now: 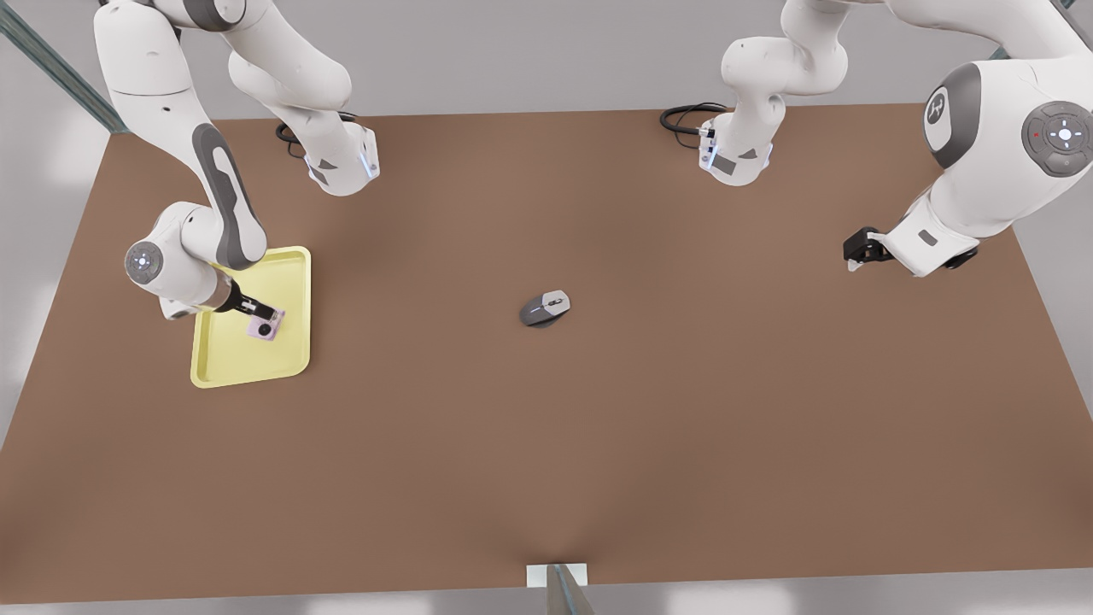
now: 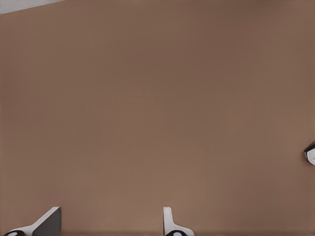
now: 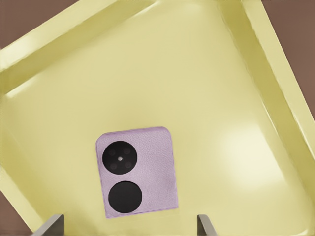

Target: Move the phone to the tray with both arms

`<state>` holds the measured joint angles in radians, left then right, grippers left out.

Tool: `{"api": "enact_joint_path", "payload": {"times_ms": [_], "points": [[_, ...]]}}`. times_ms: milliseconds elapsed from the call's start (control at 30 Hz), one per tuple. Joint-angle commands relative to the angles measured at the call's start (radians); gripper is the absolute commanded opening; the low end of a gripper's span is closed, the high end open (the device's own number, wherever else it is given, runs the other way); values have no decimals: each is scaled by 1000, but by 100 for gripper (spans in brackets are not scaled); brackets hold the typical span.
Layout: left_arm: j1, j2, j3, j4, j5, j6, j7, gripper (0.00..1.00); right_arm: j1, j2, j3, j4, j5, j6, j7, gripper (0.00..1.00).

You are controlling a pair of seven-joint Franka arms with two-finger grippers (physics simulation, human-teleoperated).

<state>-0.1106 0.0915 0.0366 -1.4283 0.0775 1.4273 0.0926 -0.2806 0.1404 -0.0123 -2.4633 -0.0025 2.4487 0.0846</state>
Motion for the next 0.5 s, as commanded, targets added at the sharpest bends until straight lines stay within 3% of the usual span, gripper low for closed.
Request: {"api": "enact_joint_path", "payload": {"times_ms": [0,100,167,233,367,467], "points": [[0,-1,0,0,1,-1,-4,100,0,-1,2,1,1,4,-388,100],[0,-3,0,2,-1,-1,-4,100,38,-21,3,67,1,-40,-382,100],[0,-1,0,2,-1,-1,-4,100,167,-25,0,247,2,-224,-307,100],[0,-3,0,2,1,-1,-5,100,308,-22,-69,411,4,-355,-263,100],[0,1,0,5,1,1,-7,100,313,41,-46,930,-14,-789,-8,100],[0,5,-1,5,4,1,-10,100,301,37,-43,1044,-41,-886,-138,100]]}}
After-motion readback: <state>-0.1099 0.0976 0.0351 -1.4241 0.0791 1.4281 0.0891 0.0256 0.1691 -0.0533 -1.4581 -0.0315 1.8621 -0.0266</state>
